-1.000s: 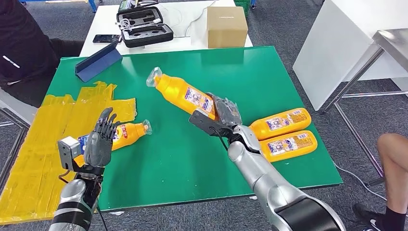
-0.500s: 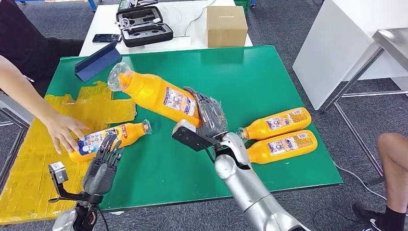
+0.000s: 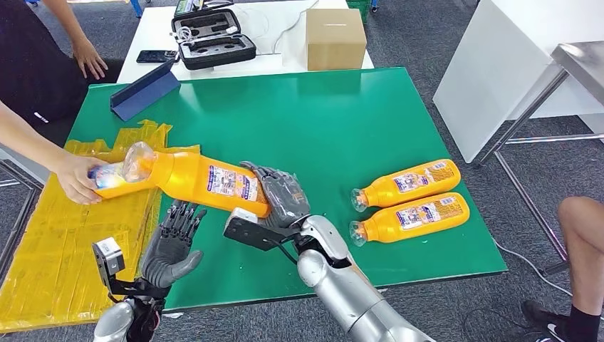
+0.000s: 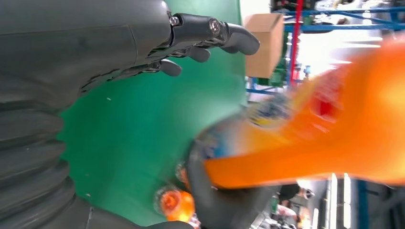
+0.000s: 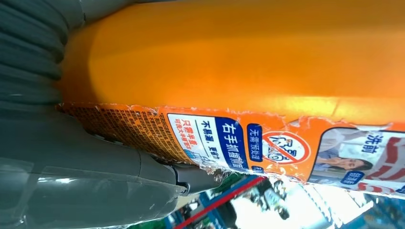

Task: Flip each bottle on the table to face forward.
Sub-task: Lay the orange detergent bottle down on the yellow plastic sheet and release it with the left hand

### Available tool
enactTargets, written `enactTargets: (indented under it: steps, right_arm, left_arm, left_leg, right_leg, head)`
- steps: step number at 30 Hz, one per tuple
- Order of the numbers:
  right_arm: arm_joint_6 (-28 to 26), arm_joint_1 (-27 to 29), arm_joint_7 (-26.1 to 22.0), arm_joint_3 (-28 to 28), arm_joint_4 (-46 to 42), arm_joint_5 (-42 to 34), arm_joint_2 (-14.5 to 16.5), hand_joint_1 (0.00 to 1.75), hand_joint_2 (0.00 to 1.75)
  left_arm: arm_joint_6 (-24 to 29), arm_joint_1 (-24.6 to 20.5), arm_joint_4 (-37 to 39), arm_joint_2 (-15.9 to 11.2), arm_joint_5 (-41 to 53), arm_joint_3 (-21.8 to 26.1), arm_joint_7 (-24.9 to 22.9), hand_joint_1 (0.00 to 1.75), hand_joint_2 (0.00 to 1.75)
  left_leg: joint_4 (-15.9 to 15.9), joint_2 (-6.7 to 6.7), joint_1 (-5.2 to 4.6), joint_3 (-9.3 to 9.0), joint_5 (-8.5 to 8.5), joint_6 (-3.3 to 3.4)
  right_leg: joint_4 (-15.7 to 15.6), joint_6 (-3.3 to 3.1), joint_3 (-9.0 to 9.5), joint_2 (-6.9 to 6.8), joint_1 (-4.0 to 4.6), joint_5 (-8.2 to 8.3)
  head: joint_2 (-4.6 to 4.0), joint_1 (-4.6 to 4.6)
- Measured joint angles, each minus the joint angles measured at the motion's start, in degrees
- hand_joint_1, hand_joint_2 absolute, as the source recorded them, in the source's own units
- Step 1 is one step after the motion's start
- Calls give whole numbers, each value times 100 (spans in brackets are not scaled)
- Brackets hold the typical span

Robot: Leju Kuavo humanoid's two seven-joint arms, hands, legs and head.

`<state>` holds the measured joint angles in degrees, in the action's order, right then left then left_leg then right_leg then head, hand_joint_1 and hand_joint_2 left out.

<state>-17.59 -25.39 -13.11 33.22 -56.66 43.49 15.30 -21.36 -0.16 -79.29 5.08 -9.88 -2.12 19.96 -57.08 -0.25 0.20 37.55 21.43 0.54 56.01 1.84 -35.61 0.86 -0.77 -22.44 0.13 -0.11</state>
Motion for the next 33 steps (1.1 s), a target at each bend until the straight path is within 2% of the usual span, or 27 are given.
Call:
enactTargets:
  steps: [7,14,17,22,33]
  right_arm:
    - [244,49,38,341,383,90,242,175,175]
    - [371,42,-12,658,625,37,440,175,175]
    - [475,108,-37,1002,636,70,489,175,175]
    - [554,146,-107,1645,691,61,493,175,175]
    - [570,65,-208,1930,827,-33,485,175,175]
  left_arm:
    - [295,110,-394,140,238,-233,208,0,175]
    - [424,279,-554,193,139,-210,377,0,175]
    - [482,320,-561,214,19,-131,430,0,175]
    - [429,412,-562,277,-170,46,472,0,175]
    - [325,596,-562,351,-408,226,494,0,175]
  left_leg:
    - [0,5,1,1,1,-1]
    - [0,8,2,2,2,-1]
    - [0,11,2,1,4,-5]
    - [0,12,3,8,5,-7]
    - [0,12,3,7,6,-7]
  right_leg:
    - [0,-1,-8,3,0,0]
    - [-1,-2,-14,4,0,-1]
    - [-1,-2,-15,6,0,-1]
    - [-1,-3,-26,7,-1,-1]
    - [-2,-3,-26,7,-1,-1]
  head:
    - [0,-1]
    - [0,-2]
    - [0,-2]
    - [0,3]
    - [0,3]
